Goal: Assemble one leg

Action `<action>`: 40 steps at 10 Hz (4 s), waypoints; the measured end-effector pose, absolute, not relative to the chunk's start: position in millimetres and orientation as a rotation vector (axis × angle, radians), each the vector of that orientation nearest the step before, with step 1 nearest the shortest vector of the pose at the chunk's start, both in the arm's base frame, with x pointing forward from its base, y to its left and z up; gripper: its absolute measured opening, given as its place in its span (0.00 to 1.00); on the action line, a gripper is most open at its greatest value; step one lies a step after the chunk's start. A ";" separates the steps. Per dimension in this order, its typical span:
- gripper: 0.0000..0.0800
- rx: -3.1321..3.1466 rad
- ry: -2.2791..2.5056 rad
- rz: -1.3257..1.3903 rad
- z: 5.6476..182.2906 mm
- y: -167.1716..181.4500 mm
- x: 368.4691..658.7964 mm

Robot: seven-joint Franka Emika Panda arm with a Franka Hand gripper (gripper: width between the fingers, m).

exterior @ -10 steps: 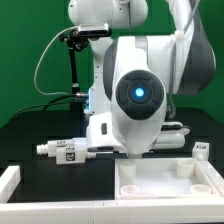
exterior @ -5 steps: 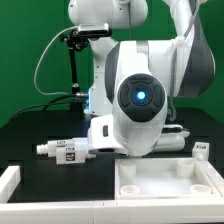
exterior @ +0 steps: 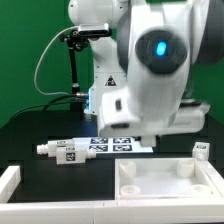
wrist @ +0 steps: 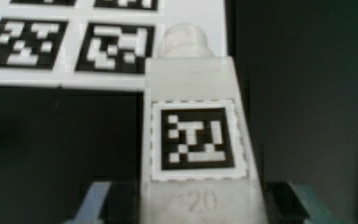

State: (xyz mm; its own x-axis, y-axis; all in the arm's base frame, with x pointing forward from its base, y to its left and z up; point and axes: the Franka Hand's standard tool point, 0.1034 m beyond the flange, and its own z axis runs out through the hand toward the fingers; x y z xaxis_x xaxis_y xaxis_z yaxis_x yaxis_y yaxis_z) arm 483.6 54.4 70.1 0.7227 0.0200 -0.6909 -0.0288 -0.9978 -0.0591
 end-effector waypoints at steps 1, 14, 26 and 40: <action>0.36 -2.898 0.011 1.025 90.1 60.2 503.7; 0.36 -3.040 -0.052 -0.497 134.4 85.2 617.7; 0.36 -2.991 -0.111 -0.820 100.6 106.6 638.6; 0.63 -3.011 -0.121 -0.768 90.2 104.4 629.6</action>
Offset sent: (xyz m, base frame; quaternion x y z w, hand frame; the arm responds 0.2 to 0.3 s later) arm -0.0345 -0.0151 -0.0276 0.0245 0.1695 0.0023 0.9852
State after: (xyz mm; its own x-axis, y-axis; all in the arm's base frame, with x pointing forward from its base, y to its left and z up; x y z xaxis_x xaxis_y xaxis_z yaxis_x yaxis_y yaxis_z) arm 629.6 104.4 90.2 0.8752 0.0677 0.4791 0.0833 -0.9965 -0.0113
